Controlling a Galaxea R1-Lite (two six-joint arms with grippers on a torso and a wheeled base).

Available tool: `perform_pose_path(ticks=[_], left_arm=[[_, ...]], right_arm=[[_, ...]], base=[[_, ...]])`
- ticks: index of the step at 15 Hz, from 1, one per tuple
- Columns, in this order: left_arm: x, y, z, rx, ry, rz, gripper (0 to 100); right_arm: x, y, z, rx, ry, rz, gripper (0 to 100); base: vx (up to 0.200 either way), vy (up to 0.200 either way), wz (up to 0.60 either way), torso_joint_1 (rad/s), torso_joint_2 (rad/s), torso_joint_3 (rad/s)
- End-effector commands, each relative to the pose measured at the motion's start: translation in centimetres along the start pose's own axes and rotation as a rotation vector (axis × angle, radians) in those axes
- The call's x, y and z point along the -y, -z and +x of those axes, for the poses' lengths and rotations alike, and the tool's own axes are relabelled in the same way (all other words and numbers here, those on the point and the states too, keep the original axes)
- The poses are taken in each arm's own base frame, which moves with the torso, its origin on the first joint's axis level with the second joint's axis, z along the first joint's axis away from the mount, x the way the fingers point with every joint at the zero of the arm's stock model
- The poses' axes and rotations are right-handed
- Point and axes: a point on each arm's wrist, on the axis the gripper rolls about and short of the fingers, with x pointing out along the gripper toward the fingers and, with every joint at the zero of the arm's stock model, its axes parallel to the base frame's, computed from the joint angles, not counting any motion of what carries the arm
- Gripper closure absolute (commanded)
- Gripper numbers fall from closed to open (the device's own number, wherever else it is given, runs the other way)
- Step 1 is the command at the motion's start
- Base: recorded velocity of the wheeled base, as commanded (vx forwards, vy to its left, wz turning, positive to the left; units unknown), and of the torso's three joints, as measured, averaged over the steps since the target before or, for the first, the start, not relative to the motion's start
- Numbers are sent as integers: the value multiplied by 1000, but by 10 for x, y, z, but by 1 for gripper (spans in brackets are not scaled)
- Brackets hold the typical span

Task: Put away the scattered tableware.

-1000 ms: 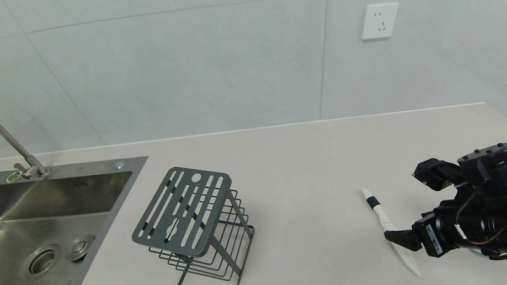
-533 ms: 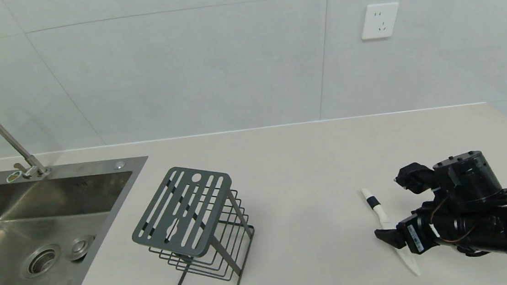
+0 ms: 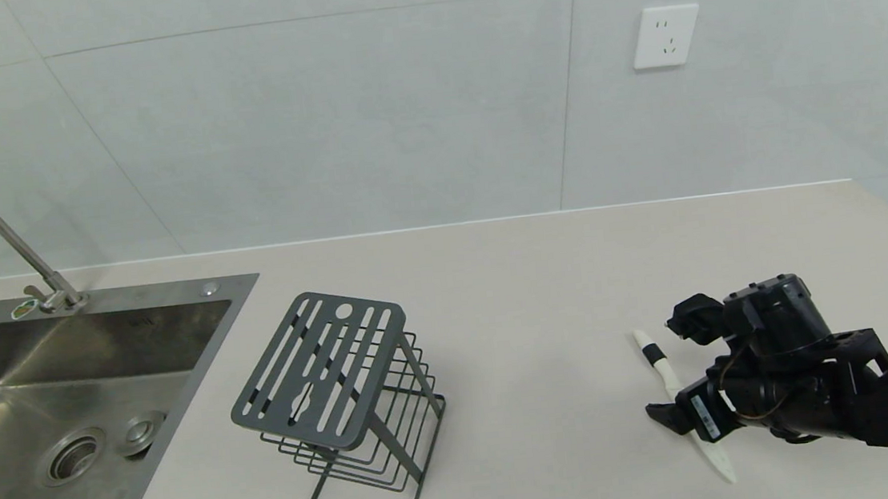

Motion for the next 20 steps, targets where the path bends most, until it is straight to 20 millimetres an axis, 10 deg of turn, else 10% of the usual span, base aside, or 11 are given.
perform_pose_path(ticks=[1, 15, 16, 20], left_arm=[[0, 0, 0, 1, -2, -1, 0], [0, 0, 0, 0, -2, -1, 0], [0, 0, 0, 0, 0, -1, 0], [0, 0, 0, 0, -2, -1, 0]], right_arm=[[0, -5, 12, -5, 19, 2, 0], [4, 3, 25, -55, 27, 5, 0], [11, 5, 29, -66, 32, 21, 100], [35, 20, 30, -114, 34, 85, 100]], base=[[0, 0, 0, 0, 0, 0], [0, 0, 0, 0, 0, 0], [0, 0, 0, 0, 0, 0], [0, 0, 0, 0, 0, 0]])
